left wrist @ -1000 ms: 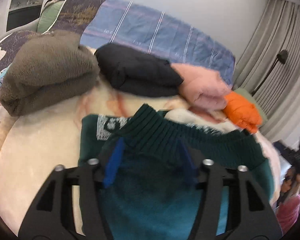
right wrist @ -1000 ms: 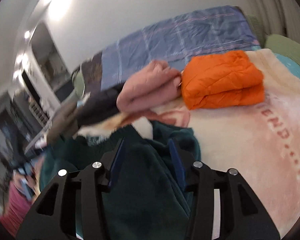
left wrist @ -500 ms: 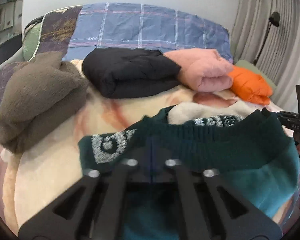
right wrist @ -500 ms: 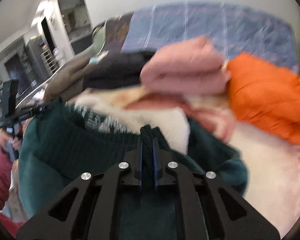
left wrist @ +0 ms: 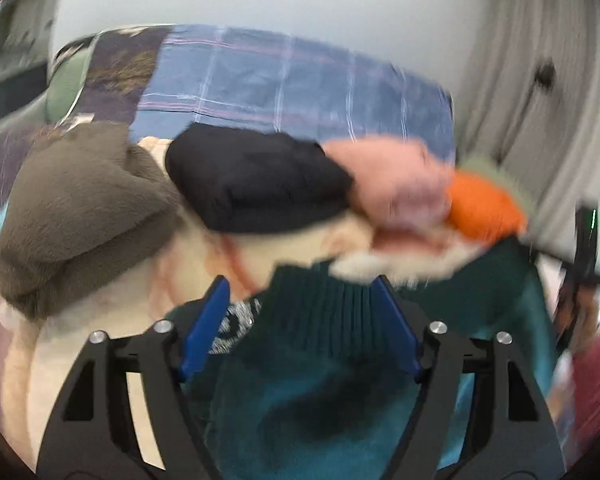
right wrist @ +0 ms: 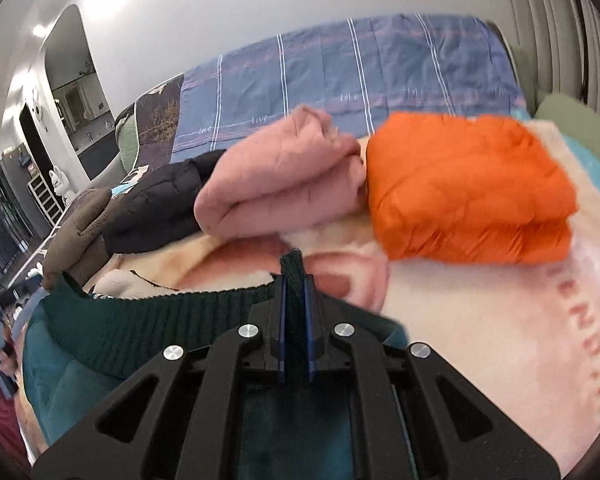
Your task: Fold large clothes
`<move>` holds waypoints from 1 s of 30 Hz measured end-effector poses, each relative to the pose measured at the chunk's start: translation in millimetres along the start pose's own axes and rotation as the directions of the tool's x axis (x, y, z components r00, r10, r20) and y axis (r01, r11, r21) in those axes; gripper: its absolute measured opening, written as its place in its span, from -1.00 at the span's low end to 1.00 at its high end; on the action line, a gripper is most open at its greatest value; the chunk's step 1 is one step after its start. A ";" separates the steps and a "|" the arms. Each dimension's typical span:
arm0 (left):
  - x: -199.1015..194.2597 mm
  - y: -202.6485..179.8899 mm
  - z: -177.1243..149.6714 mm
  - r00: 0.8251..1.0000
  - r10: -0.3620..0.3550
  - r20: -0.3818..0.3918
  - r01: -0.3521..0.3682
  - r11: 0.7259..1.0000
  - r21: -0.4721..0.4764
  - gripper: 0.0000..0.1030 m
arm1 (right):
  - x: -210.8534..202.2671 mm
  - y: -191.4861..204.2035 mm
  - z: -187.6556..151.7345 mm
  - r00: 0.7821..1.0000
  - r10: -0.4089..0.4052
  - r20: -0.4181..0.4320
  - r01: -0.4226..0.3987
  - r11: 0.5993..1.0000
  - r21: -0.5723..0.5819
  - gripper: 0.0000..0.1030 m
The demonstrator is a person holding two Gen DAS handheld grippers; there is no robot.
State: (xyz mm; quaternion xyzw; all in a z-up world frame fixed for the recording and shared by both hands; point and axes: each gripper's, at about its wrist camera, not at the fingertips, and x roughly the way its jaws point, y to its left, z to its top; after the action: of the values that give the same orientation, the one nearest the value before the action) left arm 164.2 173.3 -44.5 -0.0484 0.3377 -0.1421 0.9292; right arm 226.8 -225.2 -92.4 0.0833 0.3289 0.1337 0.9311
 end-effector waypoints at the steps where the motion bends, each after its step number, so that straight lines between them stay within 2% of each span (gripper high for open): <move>1: 7.7 -3.3 -1.7 0.999 -0.010 -0.033 0.011 1.000 0.016 0.50 | 2.4 -0.6 -1.2 1.000 0.000 0.001 0.000 1.000 0.004 -0.85; 2: 17.2 -5.3 -3.9 0.997 -0.016 -0.077 0.018 0.999 0.027 0.51 | 1.7 -1.3 -1.2 1.000 0.002 0.003 -0.002 1.000 0.006 -0.85; 3: 31.3 -7.6 -6.1 0.991 0.014 -0.130 -0.008 0.999 0.046 0.50 | -0.8 -1.9 -0.5 1.000 0.003 0.006 -0.003 1.000 0.008 -0.85; 4: 37.4 -7.7 -8.0 0.989 0.029 -0.148 -0.021 0.998 0.056 0.27 | -4.3 -1.9 -0.4 1.000 0.001 0.012 -0.001 1.000 0.011 -0.85; 5: 41.2 -7.5 -8.1 0.987 0.039 -0.156 -0.030 0.998 0.060 -0.60 | -9.2 -1.3 -0.4 1.000 -0.011 0.024 0.010 1.000 0.012 -0.85; 6: 42.7 -5.0 -6.2 0.986 0.059 -0.158 -0.052 0.998 0.047 -0.82 | -16.2 -0.6 1.6 0.999 -0.022 0.041 0.022 1.000 0.017 -0.86; 7: 35.2 -0.9 -2.1 0.992 0.044 -0.118 -0.043 0.999 0.009 -0.88 | -26.0 0.8 2.7 0.996 -0.031 0.079 0.029 0.999 0.026 -0.86; 9: 0.2 -0.5 9.4 0.998 0.044 0.040 -0.042 0.999 -0.034 -0.89 | -45.1 4.1 7.2 0.990 -0.026 0.142 0.019 0.999 0.046 -0.86; 11: -31.0 -3.7 21.6 0.987 0.042 0.156 -0.035 0.998 -0.048 -0.90 | -64.8 8.0 15.1 0.977 -0.028 0.211 0.017 0.998 0.055 -0.86; 14: -37.8 -10.6 34.7 0.972 0.115 0.204 -0.117 0.993 -0.005 -0.89 | -63.0 11.0 29.1 0.967 -0.079 0.241 0.070 0.996 0.047 -0.86; 15: -28.4 -11.1 37.8 0.967 0.165 0.195 -0.170 0.985 0.008 -0.89 | -55.3 8.9 31.3 0.970 -0.089 0.226 0.078 0.995 0.054 -0.86; 16: -12.6 -10.1 38.6 0.966 0.200 0.161 -0.206 0.978 0.021 -0.89 | -31.4 5.7 33.6 0.981 -0.110 0.158 0.103 0.993 0.054 -0.86; 17: 10.7 -8.8 35.8 0.959 0.261 0.112 -0.267 0.963 0.044 -0.88 | -11.1 3.1 31.0 0.985 -0.138 0.109 0.134 0.990 0.044 -0.86; 18: 31.8 -9.1 30.7 0.951 0.305 0.060 -0.308 0.949 0.066 -0.87 | 5.9 1.1 25.5 0.983 -0.167 0.076 0.165 0.986 0.031 -0.84; 19: 55.5 -6.2 20.8 0.943 0.332 -0.012 -0.330 0.940 0.090 -0.81 | 36.4 1.1 13.2 0.975 -0.222 0.005 0.222 0.975 -0.026 -0.79; 20: 95.5 -2.9 0.7 0.916 0.375 -0.141 -0.357 0.924 0.138 -0.81 | 64.5 0.6 0.2 0.962 -0.263 -0.075 0.257 0.963 -0.075 -0.77; 21: 110.7 -3.3 -10.0 0.904 0.389 -0.174 -0.365 0.918 0.155 -0.81 | 79.6 -1.8 -7.9 0.955 -0.271 -0.123 0.264 0.962 -0.075 -0.73; 23: 109.7 -15.9 -10.4 0.875 0.464 -0.134 -0.433 0.877 0.210 -0.82 | 86.2 -0.9 -8.3 0.941 -0.310 -0.135 0.301 0.950 -0.079 -0.69; 24: 105.9 -22.4 -8.9 0.861 0.498 -0.101 -0.465 0.853 0.237 -0.81 | 83.3 1.5 -5.9 0.938 -0.322 -0.125 0.313 0.946 -0.087 -0.56; 25: 106.9 -22.1 -10.9 0.860 0.499 -0.105 -0.465 0.852 0.239 -0.80 | 79.8 2.9 -5.3 0.929 -0.353 -0.114 0.343 0.934 -0.094 -0.25; 27: 103.8 -16.4 -11.2 0.873 0.473 -0.118 -0.443 0.871 0.212 -0.79 | 70.5 -2.1 -4.9 0.912 -0.397 -0.099 0.391 0.917 -0.075 0.02; 28: 98.4 -14.5 -9.0 0.878 0.465 -0.115 -0.440 0.877 0.195 -0.69 | 64.3 -4.6 -3.4 0.917 -0.388 -0.090 0.383 0.922 -0.062 0.03; 29: 94.7 -13.4 -5.4 0.879 0.465 -0.105 -0.443 0.878 0.183 -0.39 | 53.9 -5.3 -1.8 0.925 -0.372 -0.070 0.370 0.928 -0.046 0.03; 30: 83.3 -13.2 -2.1 0.874 0.480 -0.076 -0.464 0.871 0.162 -0.26 | 42.2 -4.6 -0.7 0.930 -0.364 -0.047 0.363 0.931 -0.034 0.03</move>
State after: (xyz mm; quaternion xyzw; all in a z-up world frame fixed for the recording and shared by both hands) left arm 220.8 136.0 -94.8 0.1087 0.3809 0.0637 0.9160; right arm 258.8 -216.7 -119.0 0.0058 0.3614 -0.0346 0.9317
